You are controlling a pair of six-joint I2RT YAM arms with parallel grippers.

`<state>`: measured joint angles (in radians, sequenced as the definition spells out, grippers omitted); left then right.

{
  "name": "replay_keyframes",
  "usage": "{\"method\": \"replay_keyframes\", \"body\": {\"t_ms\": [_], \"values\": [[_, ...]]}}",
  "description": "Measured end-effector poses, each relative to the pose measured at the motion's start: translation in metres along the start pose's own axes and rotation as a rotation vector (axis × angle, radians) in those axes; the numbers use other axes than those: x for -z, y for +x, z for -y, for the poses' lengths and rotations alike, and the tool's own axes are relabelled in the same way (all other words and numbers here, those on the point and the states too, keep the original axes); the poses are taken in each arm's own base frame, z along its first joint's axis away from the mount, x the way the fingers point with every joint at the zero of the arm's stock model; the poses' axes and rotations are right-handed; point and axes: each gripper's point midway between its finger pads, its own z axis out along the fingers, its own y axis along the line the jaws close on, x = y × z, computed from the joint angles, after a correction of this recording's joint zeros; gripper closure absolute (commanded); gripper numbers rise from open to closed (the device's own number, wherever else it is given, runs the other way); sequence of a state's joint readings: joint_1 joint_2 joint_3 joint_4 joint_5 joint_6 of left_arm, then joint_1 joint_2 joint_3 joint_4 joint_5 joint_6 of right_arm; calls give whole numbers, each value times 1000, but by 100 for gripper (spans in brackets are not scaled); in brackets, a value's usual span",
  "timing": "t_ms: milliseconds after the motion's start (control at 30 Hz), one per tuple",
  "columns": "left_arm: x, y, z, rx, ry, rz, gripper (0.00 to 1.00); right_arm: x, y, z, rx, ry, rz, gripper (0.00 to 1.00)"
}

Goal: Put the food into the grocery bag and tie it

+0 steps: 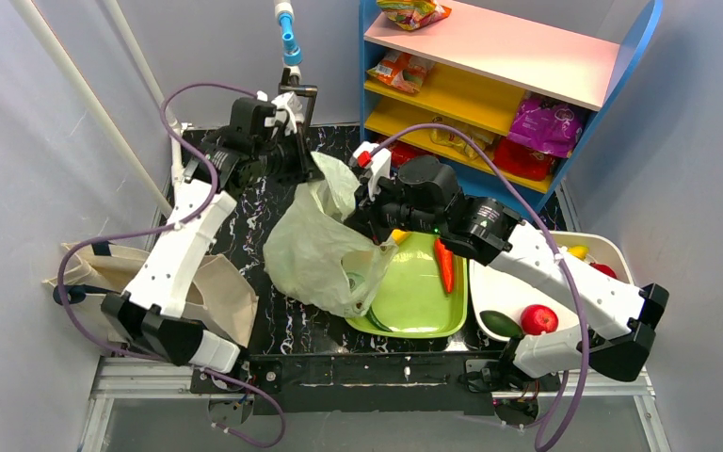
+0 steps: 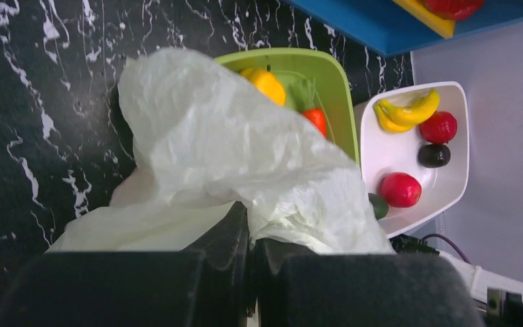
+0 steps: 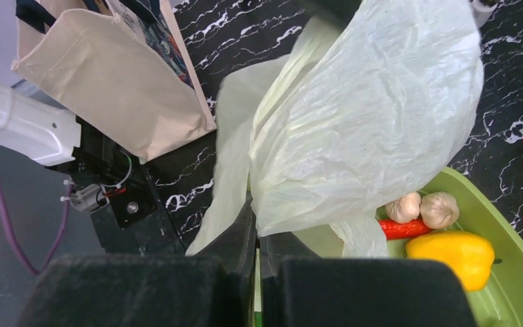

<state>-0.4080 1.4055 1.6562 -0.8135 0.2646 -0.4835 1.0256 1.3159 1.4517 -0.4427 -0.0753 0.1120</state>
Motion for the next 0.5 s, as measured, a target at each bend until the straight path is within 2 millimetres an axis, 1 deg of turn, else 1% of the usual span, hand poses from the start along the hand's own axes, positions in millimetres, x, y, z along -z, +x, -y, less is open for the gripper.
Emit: {"method": "replay_keyframes", "body": {"t_ms": [100, 133, 167, 233, 300, 333, 367, 433, 500], "values": [[-11, -21, 5, -29, 4, 20, 99, 2, 1, -1, -20, -1, -24, 99], [-14, -27, 7, -36, 5, 22, 94, 1, 3, -1, -27, 1, -37, 99], [-20, -33, 9, -44, 6, 26, 85, 0, 4, -1, -31, 3, -45, 99], [-28, -41, 10, -54, 5, 21, 64, -4, 8, 2, -38, 14, -59, 99], [-33, -46, 11, -55, 5, 14, 36, -6, 14, 5, -47, 29, -83, 99], [-33, -47, 11, -60, 4, 12, 26, -7, 17, 7, -50, 35, -94, 99], [-32, -47, 12, -62, 4, 7, 19, -9, 19, 7, -52, 38, -104, 99], [-26, -44, 13, -65, 3, -7, 9, -11, 26, 9, -58, 46, -132, 99], [-15, -38, 14, -62, 0, -22, 4, -13, 32, 11, -64, 55, -160, 99]]}}
